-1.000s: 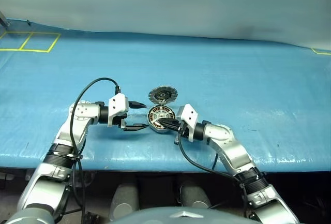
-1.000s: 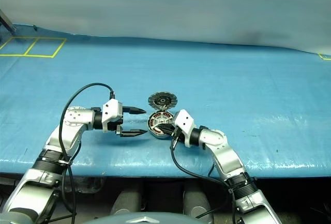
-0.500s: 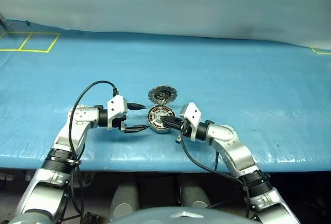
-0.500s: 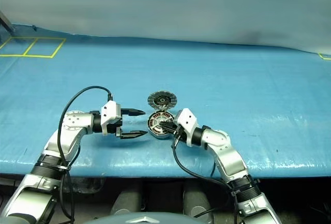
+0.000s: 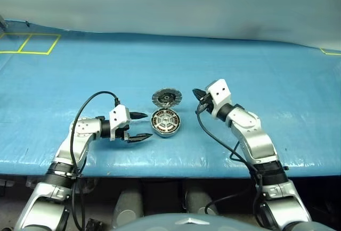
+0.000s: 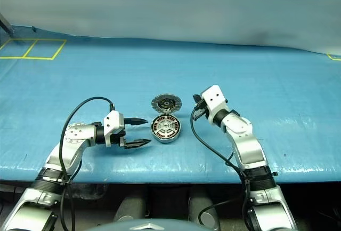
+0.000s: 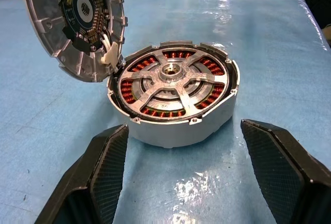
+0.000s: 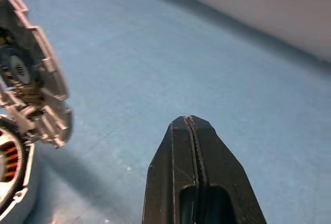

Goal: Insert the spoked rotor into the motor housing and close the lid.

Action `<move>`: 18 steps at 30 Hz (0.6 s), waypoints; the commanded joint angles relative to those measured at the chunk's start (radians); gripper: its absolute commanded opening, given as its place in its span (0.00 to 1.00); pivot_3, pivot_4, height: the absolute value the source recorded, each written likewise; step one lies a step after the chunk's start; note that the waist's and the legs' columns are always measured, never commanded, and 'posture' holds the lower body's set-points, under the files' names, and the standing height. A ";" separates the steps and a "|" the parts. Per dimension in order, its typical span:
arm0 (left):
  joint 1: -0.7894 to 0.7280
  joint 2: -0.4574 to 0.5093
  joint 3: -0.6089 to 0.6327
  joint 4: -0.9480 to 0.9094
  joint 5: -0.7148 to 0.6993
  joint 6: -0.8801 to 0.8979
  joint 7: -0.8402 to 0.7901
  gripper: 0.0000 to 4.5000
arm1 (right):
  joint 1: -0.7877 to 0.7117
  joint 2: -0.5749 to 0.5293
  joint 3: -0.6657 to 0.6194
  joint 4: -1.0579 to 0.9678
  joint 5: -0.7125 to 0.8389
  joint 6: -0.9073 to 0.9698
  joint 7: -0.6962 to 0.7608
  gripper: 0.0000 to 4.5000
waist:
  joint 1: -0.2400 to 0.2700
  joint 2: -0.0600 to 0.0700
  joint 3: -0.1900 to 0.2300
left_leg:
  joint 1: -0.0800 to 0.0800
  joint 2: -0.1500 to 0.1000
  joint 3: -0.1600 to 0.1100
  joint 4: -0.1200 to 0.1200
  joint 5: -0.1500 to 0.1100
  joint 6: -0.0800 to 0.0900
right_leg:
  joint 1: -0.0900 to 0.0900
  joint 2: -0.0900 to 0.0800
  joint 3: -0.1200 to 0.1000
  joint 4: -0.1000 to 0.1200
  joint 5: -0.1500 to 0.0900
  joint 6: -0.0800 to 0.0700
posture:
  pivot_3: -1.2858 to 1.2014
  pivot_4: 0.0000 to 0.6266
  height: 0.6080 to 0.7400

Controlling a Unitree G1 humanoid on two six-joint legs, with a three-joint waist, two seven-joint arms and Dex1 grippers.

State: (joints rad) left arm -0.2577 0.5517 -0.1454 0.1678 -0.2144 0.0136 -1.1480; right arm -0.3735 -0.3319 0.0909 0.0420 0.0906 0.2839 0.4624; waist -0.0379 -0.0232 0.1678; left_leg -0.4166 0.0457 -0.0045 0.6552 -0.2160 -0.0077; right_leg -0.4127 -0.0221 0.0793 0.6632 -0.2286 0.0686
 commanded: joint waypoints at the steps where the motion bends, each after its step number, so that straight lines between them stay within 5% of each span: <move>1: -0.001 -0.005 0.024 -0.038 -0.025 -0.009 0.011 0.84 | -0.119 0.035 -0.032 0.116 0.067 -0.021 0.068 0.00 | -0.004 0.000 0.000 | 0.000 0.000 0.000 0.000 0.000 0.000 | 0.000 0.000 0.000 0.000 0.001 -0.001 | 0.52 0.24 1.00; 11: 0.030 0.005 0.052 -0.073 -0.080 0.035 0.017 0.84 | -0.388 0.090 -0.048 0.427 0.224 0.038 0.391 0.00 | -0.005 0.001 0.000 | 0.000 0.000 0.000 -0.003 0.000 0.000 | 0.000 0.000 0.000 -0.002 0.005 0.000 | 0.52 0.24 1.00; 18: 0.044 0.020 0.064 -0.081 -0.087 0.041 0.032 0.84 | -0.417 0.068 0.001 0.466 0.230 0.114 0.551 0.00 | -0.005 0.002 0.001 | 0.000 0.000 -0.001 -0.006 0.000 0.000 | -0.001 0.000 -0.001 -0.002 0.005 -0.001 | 0.52 0.24 1.00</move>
State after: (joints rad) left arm -0.2133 0.5588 -0.1076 0.1254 -0.2863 0.0572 -1.1182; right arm -0.7822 -0.2523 0.0853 0.5411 0.3071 0.3857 0.9733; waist -0.0425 -0.0217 0.1687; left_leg -0.4167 0.0456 -0.0055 0.6486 -0.2160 -0.0076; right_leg -0.4144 -0.0221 0.0780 0.6610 -0.2239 0.0680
